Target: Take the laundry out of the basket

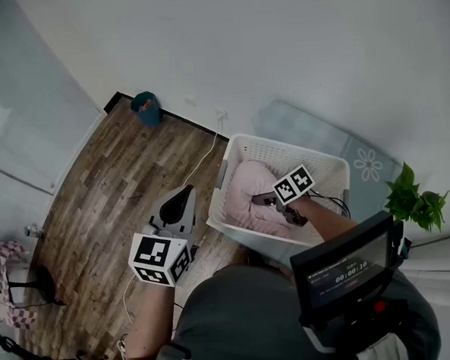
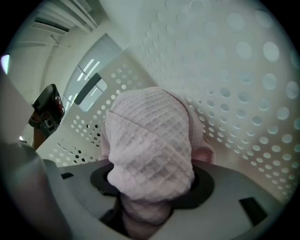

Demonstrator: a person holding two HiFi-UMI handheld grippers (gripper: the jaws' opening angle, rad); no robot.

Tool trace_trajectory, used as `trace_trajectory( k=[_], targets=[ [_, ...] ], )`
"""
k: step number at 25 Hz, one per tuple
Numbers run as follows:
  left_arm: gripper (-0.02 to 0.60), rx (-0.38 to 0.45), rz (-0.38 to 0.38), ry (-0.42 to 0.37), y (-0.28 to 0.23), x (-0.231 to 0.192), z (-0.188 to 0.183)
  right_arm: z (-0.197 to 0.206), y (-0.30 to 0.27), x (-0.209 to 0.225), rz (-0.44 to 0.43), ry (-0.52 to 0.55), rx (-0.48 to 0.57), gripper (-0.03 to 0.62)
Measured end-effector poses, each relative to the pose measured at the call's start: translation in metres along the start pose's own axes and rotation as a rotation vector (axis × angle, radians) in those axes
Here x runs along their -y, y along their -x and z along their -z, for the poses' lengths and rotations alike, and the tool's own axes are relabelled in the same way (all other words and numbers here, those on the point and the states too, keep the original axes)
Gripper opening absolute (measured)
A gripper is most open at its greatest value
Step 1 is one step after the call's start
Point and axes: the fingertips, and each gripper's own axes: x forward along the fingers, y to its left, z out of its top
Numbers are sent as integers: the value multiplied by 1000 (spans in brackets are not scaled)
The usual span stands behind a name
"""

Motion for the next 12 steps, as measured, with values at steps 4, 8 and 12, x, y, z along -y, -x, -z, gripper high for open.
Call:
trace_trajectory(
  k=[4,8,12],
  targets=[
    [8,11,-6,0,0,3,-2,-6,8,-8,-51,-33,51,284],
    [8,30,-7,-3,4,7,-8,-17,24,-20,-102,-91,117,281],
    [8,43,-5,-2,7,9,-11,-32,45,-39,-128,-84,203,279]
  ],
)
